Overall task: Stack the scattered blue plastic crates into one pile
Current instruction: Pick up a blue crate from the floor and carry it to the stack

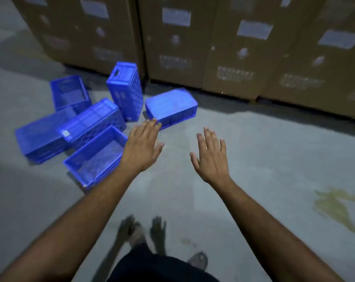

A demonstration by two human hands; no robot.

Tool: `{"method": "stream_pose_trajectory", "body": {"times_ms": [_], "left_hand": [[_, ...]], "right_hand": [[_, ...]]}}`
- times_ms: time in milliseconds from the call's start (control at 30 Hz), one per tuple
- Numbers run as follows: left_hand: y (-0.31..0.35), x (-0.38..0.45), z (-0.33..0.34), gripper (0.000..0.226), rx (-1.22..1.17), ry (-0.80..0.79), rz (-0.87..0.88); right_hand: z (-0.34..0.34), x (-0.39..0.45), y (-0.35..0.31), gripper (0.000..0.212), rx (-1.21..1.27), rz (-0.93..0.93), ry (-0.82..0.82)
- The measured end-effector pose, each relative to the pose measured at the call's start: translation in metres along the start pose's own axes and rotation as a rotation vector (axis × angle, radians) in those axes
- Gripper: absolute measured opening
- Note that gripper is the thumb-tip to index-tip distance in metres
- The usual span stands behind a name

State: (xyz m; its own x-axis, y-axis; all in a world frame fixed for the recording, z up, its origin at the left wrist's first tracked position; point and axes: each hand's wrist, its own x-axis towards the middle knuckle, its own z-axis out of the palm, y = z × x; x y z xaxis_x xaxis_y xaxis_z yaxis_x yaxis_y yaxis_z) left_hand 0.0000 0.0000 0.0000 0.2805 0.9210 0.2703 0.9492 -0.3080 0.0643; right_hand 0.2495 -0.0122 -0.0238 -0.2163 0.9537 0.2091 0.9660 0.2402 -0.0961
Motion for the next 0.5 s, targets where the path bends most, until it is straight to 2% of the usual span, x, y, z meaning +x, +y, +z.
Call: {"method": "stream_pose_trajectory", "body": {"times_ms": [100, 200, 367, 500], "left_hand": [[-0.023, -0.055, 0.025, 0.062, -0.068, -0.127, -0.145], [-0.054, -0.099, 0.044, 0.064, -0.114, -0.201, -0.285], [-0.127, -0.138, 0.050, 0.065, -0.149, -0.257, -0.383], [-0.199, -0.156, 0.051, 0.065, -0.172, -0.259, -0.523]], "right_hand": [[0.033, -0.019, -0.036, 0.065, 0.015, -0.024, -0.171], [0.061, -0.020, -0.076, 0.062, 0.025, -0.055, -0.266], [0.094, 0.010, -0.149, 0.060, 0.045, -0.115, -0.341], [0.116, 0.043, -0.211, 0.058, 0.084, -0.209, -0.340]]}}
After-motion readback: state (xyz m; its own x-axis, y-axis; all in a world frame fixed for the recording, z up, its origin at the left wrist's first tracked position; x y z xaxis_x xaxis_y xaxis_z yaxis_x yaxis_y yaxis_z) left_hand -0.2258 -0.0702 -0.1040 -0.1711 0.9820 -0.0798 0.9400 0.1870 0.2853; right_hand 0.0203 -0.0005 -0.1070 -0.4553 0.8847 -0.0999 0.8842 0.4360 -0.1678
